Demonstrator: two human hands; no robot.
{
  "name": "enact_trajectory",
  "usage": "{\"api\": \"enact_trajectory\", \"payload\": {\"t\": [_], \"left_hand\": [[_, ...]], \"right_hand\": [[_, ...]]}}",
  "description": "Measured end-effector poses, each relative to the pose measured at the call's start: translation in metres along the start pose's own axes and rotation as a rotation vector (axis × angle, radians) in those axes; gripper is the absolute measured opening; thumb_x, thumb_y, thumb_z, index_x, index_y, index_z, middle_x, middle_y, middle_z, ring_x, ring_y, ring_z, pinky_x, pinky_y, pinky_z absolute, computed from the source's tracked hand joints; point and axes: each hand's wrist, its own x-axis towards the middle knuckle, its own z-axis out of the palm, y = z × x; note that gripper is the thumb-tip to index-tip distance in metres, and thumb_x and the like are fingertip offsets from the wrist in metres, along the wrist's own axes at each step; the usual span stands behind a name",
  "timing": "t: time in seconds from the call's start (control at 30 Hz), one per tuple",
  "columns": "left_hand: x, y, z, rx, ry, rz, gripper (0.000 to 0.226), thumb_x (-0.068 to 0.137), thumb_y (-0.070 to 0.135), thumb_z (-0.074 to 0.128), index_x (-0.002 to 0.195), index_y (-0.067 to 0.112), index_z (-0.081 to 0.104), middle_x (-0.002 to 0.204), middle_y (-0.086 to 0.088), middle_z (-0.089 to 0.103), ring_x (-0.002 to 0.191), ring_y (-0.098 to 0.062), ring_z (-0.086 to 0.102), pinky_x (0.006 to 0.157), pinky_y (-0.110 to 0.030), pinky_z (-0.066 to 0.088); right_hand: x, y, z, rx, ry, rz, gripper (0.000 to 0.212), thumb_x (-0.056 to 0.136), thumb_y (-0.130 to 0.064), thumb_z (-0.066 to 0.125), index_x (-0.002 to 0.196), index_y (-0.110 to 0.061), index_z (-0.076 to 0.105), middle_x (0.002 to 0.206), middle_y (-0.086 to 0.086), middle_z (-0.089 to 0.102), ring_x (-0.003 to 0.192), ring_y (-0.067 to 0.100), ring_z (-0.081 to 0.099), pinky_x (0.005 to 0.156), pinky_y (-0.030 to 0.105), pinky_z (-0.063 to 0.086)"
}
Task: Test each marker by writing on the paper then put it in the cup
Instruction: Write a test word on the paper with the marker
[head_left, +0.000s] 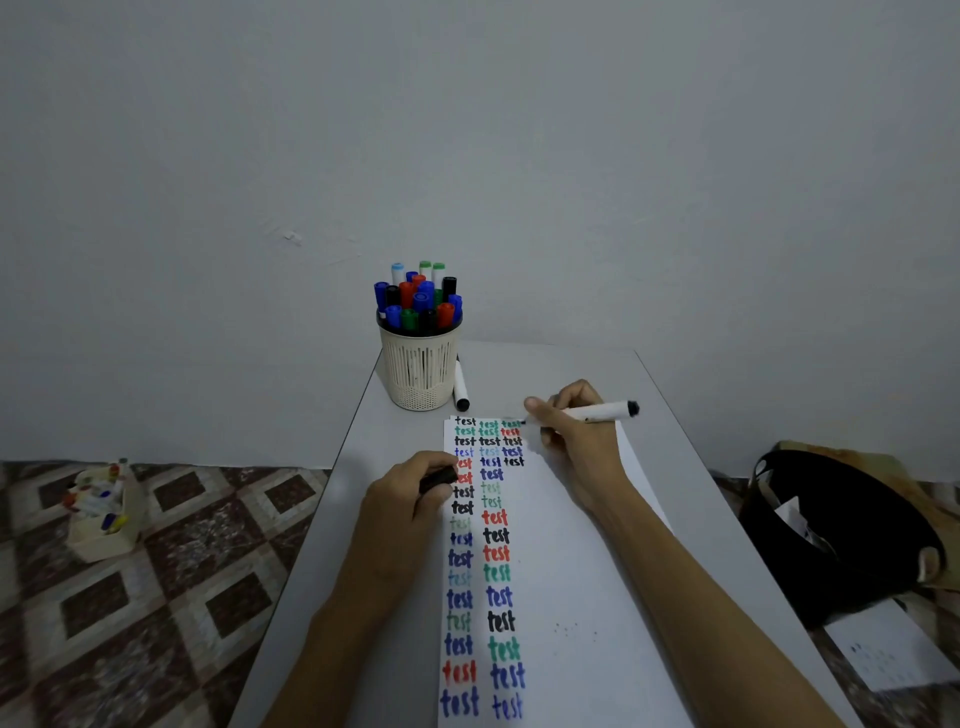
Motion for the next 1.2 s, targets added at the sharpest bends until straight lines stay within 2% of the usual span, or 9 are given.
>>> {"api": "enact_trajectory", "payload": {"t": [0.07, 0.13, 0.27, 0.37, 0.6, 0.77, 0.87, 1.03, 1.2], "left_hand": [[0.001, 0.001, -0.002, -0.015, 0.032, 0.03, 0.024, 0.085, 0.017, 0.053, 0.105, 0.011, 0.064, 0.099, 0.003, 0.065, 0.093, 0.001, 0.059, 0.078, -0.011, 0.047], [0.002, 0.003, -0.004, -0.05, 0.063, 0.021, 0.02, 0.086, 0.008, 0.059, 0.106, 0.011, 0.065, 0.1, 0.005, 0.063, 0.095, 0.005, 0.056, 0.076, -0.005, 0.042], [0.0, 0.008, -0.007, -0.189, 0.093, -0.07, 0.025, 0.084, 0.001, 0.061, 0.104, 0.017, 0.063, 0.098, 0.014, 0.063, 0.092, 0.01, 0.058, 0.072, -0.003, 0.043], [0.0, 0.01, -0.006, -0.265, 0.114, -0.14, 0.022, 0.083, 0.001, 0.062, 0.097, 0.018, 0.063, 0.093, 0.015, 0.065, 0.087, 0.01, 0.06, 0.07, -0.004, 0.045], [0.0, 0.008, -0.006, -0.314, 0.075, -0.183, 0.019, 0.084, 0.004, 0.062, 0.093, 0.021, 0.063, 0.091, 0.009, 0.069, 0.084, 0.0, 0.065, 0.07, -0.014, 0.052], [0.001, 0.008, -0.008, -0.314, 0.116, -0.181, 0.019, 0.084, 0.003, 0.062, 0.092, 0.021, 0.064, 0.09, 0.009, 0.069, 0.084, 0.001, 0.064, 0.07, -0.012, 0.051], [0.002, 0.007, -0.007, -0.325, 0.088, -0.202, 0.019, 0.084, 0.006, 0.063, 0.092, 0.023, 0.065, 0.091, 0.007, 0.07, 0.084, -0.003, 0.065, 0.072, -0.016, 0.052], [0.002, 0.008, -0.009, -0.316, 0.117, -0.2, 0.019, 0.084, 0.007, 0.063, 0.088, 0.026, 0.065, 0.085, 0.007, 0.07, 0.078, -0.004, 0.065, 0.068, -0.015, 0.051], [0.001, 0.008, -0.012, -0.255, 0.112, -0.215, 0.023, 0.082, 0.007, 0.065, 0.086, 0.029, 0.065, 0.082, 0.009, 0.07, 0.074, -0.002, 0.065, 0.066, -0.013, 0.051]], "right_hand": [[-0.001, -0.004, 0.0, 0.089, -0.09, 0.056, 0.02, 0.08, 0.01, 0.065, 0.077, -0.006, 0.053, 0.08, 0.019, 0.059, 0.068, 0.023, 0.062, 0.057, 0.025, 0.053], [-0.002, -0.009, 0.002, 0.187, -0.211, 0.148, 0.012, 0.08, 0.006, 0.059, 0.088, -0.002, 0.059, 0.097, 0.026, 0.064, 0.086, 0.031, 0.066, 0.069, 0.031, 0.058], [-0.007, -0.011, 0.009, 0.096, -0.335, 0.219, 0.011, 0.073, 0.003, 0.055, 0.082, -0.001, 0.058, 0.076, 0.02, 0.061, 0.058, 0.025, 0.061, 0.05, 0.028, 0.053], [-0.008, -0.006, 0.01, 0.031, -0.351, 0.202, 0.009, 0.073, 0.005, 0.057, 0.075, -0.004, 0.058, 0.069, 0.019, 0.059, 0.051, 0.023, 0.059, 0.046, 0.026, 0.049], [-0.011, -0.003, 0.014, 0.003, -0.393, 0.221, 0.011, 0.074, 0.008, 0.059, 0.073, -0.003, 0.057, 0.072, 0.02, 0.06, 0.054, 0.026, 0.062, 0.047, 0.027, 0.052], [-0.012, -0.006, 0.014, -0.019, -0.423, 0.271, 0.012, 0.075, 0.012, 0.063, 0.079, 0.001, 0.062, 0.082, 0.024, 0.066, 0.066, 0.031, 0.069, 0.063, 0.034, 0.06], [-0.013, -0.009, 0.011, -0.02, -0.424, 0.312, 0.013, 0.076, 0.014, 0.066, 0.081, 0.003, 0.065, 0.085, 0.029, 0.066, 0.069, 0.034, 0.071, 0.065, 0.033, 0.061], [-0.012, -0.004, 0.012, -0.375, -0.386, 0.128, 0.018, 0.07, 0.004, 0.079, 0.086, -0.002, 0.073, 0.087, 0.026, 0.07, 0.069, 0.031, 0.067, 0.054, 0.029, 0.055], [-0.014, 0.006, 0.012, -0.586, -0.452, 0.025, 0.012, 0.077, -0.014, 0.078, 0.089, -0.016, 0.078, 0.087, 0.012, 0.073, 0.078, 0.036, 0.066, 0.067, 0.041, 0.051]]}}
